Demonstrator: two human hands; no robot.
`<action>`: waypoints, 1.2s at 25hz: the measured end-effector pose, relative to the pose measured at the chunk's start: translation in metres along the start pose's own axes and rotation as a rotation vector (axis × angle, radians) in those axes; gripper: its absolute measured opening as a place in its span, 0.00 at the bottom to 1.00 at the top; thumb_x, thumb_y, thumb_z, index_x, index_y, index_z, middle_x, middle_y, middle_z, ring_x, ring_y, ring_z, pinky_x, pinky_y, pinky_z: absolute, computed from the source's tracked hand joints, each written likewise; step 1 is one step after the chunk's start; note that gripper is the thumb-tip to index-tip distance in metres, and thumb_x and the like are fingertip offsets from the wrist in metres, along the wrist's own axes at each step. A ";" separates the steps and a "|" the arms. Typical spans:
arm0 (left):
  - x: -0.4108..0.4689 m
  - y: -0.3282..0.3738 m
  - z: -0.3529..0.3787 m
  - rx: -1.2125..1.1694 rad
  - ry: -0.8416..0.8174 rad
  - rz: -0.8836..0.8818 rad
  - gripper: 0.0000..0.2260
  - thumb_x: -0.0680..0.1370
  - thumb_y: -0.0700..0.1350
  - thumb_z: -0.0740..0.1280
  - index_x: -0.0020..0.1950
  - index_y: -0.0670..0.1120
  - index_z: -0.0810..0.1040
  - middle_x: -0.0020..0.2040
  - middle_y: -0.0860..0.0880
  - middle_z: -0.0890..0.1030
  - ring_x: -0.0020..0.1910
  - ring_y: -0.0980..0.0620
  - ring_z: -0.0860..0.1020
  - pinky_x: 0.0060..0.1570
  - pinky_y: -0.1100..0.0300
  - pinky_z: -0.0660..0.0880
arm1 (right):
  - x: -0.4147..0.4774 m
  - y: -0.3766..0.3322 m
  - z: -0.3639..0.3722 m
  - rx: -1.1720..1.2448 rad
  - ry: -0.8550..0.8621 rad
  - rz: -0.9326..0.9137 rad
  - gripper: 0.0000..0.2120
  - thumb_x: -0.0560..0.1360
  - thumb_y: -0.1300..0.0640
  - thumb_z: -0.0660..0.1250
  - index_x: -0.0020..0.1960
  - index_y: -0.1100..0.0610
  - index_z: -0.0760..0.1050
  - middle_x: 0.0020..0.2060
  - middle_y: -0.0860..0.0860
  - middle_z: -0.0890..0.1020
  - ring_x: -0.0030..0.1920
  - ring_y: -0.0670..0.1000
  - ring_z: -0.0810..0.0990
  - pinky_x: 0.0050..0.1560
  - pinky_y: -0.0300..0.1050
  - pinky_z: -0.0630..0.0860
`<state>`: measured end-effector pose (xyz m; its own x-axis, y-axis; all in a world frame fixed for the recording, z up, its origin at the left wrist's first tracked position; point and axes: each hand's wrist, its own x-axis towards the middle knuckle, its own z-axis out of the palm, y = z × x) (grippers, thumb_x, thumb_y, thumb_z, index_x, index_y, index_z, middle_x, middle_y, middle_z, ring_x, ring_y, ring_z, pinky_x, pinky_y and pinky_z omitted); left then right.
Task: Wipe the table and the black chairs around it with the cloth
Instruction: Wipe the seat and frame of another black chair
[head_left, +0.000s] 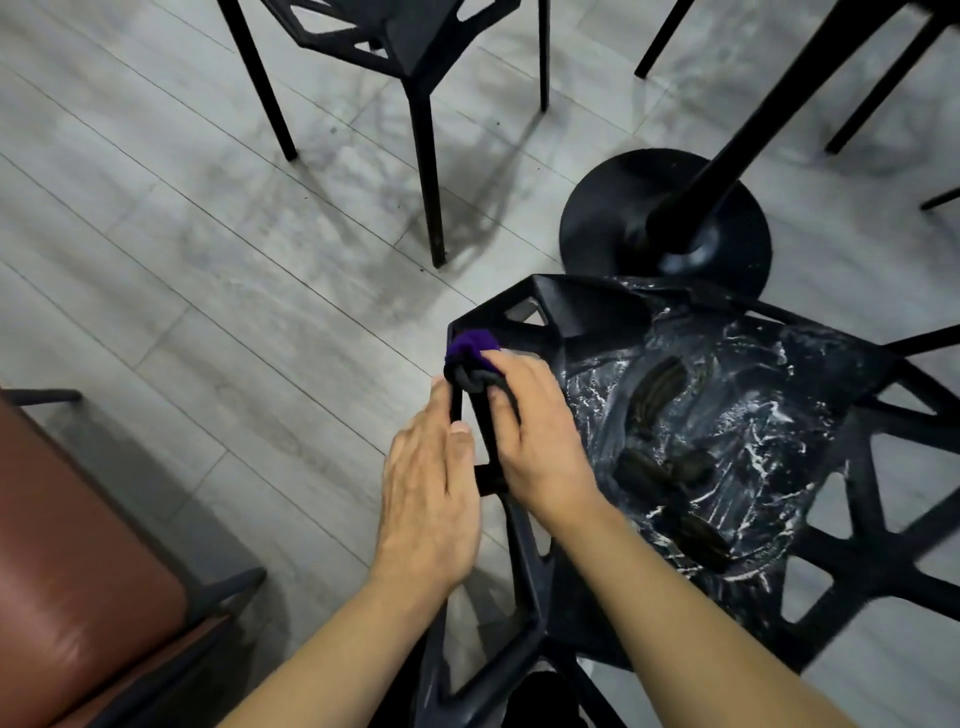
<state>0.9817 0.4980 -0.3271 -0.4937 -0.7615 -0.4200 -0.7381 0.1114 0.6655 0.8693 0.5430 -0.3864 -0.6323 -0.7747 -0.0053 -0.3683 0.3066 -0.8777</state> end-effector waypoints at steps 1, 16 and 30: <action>0.000 0.003 -0.001 0.011 0.003 0.017 0.31 0.79 0.61 0.42 0.82 0.57 0.57 0.79 0.60 0.63 0.70 0.74 0.57 0.71 0.74 0.49 | 0.010 0.001 -0.013 -0.037 0.050 -0.004 0.17 0.82 0.61 0.60 0.70 0.55 0.73 0.62 0.50 0.76 0.63 0.51 0.74 0.67 0.50 0.70; 0.098 0.019 0.020 0.624 -0.085 0.255 0.30 0.84 0.58 0.36 0.84 0.45 0.44 0.84 0.49 0.43 0.82 0.50 0.39 0.81 0.54 0.42 | 0.102 0.080 -0.049 -0.738 0.093 -0.113 0.19 0.76 0.51 0.63 0.66 0.54 0.76 0.61 0.56 0.77 0.58 0.60 0.77 0.59 0.54 0.72; 0.101 0.013 0.024 0.698 -0.068 0.258 0.35 0.81 0.62 0.34 0.83 0.44 0.43 0.84 0.48 0.41 0.82 0.49 0.38 0.81 0.53 0.42 | 0.135 0.064 -0.042 -0.717 0.115 0.168 0.16 0.80 0.49 0.61 0.64 0.54 0.75 0.58 0.58 0.77 0.57 0.62 0.76 0.57 0.55 0.71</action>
<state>0.9115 0.4379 -0.3754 -0.7011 -0.6176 -0.3563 -0.7043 0.6778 0.2110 0.7323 0.4814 -0.4230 -0.7722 -0.6348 -0.0267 -0.5899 0.7320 -0.3409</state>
